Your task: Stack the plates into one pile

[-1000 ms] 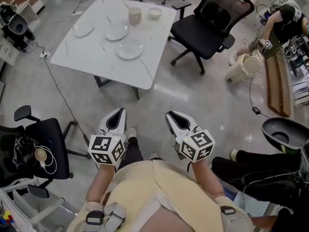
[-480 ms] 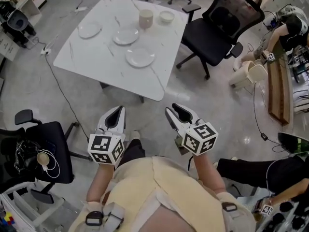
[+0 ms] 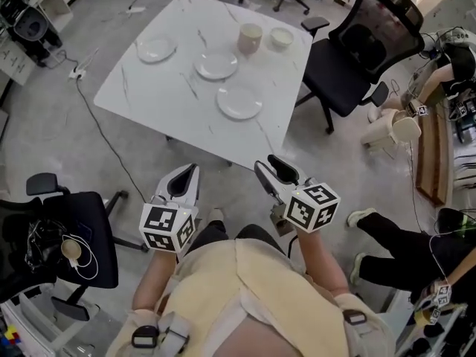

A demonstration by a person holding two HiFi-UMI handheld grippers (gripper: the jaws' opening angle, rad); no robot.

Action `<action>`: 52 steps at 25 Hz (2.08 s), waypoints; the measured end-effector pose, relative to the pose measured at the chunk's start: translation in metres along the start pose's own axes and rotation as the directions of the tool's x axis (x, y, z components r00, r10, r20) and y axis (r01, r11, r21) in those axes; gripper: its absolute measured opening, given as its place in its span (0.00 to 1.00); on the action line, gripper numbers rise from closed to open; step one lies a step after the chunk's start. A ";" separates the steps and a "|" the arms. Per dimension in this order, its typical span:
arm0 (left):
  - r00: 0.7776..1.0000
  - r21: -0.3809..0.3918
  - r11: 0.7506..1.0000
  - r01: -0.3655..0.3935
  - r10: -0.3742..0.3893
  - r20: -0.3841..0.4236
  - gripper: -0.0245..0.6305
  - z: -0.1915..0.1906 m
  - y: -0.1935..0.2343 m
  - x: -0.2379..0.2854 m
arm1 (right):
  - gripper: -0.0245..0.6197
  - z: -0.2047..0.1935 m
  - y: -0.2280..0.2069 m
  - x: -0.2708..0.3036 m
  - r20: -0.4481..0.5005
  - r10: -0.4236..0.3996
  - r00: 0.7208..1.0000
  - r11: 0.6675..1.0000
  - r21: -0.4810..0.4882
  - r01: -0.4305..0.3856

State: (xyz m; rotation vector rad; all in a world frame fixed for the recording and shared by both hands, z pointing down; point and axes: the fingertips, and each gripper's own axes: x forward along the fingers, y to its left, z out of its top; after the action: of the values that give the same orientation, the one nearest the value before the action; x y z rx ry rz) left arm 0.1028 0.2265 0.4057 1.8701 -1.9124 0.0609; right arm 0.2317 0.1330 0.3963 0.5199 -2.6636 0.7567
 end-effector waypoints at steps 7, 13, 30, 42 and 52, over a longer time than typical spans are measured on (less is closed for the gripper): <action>1.000 -0.002 1.000 -0.006 0.006 -0.022 0.03 0.004 0.028 0.025 | 0.32 0.006 -0.016 0.035 -0.047 -0.020 0.999 1.000 0.014 0.021; 0.997 -0.017 0.997 -0.071 0.070 -0.008 0.04 0.021 0.046 0.053 | 0.32 0.028 -0.054 0.067 -0.083 -0.016 0.996 1.000 0.024 0.018; 0.980 -0.086 0.976 -0.199 0.198 -0.022 0.04 0.043 0.076 0.144 | 0.32 0.054 -0.162 0.158 -0.265 0.005 0.964 0.996 0.091 0.020; 0.971 -0.088 0.968 -0.233 0.227 -0.075 0.04 0.038 0.082 0.176 | 0.32 0.048 -0.188 0.194 -0.369 0.024 0.929 0.991 0.129 0.026; 0.968 -0.087 0.966 -0.242 0.235 -0.090 0.04 0.038 0.085 0.185 | 0.32 0.037 -0.192 0.211 -0.434 0.013 0.901 0.991 0.127 0.047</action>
State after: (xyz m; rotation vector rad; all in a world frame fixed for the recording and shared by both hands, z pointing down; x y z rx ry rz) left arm 0.0164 0.0467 0.4614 1.5440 -2.0384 0.1138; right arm 0.1198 -0.0932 0.5338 0.3540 -2.2020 0.9291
